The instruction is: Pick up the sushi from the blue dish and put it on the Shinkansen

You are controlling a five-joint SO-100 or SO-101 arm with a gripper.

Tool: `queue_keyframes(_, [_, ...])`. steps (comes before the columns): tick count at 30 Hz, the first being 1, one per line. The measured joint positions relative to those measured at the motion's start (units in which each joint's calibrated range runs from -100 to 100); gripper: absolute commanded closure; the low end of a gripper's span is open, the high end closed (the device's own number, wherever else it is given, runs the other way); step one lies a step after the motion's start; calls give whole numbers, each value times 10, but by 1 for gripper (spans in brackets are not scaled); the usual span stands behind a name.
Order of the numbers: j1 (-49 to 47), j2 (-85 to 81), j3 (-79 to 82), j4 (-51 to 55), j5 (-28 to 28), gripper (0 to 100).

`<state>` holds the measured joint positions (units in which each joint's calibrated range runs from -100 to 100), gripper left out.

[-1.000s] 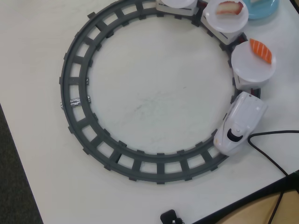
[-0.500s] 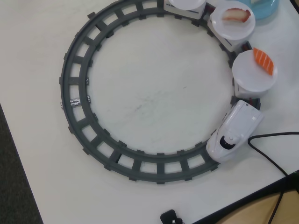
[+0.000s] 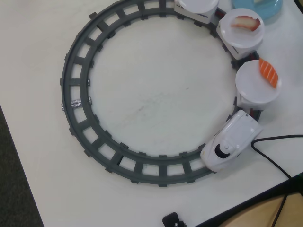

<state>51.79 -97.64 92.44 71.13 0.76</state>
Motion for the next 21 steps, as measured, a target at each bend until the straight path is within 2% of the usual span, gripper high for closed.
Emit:
queue_keyframes(4, [-1,19,0,-12,4,66])
queue_keyframes(9, [-11,100,-61,-38,36,66])
queue_keyframes(14, [-26,250,-244,-40,27,66])
queue_keyframes(21, [-54,520,-536,-40,-19,66])
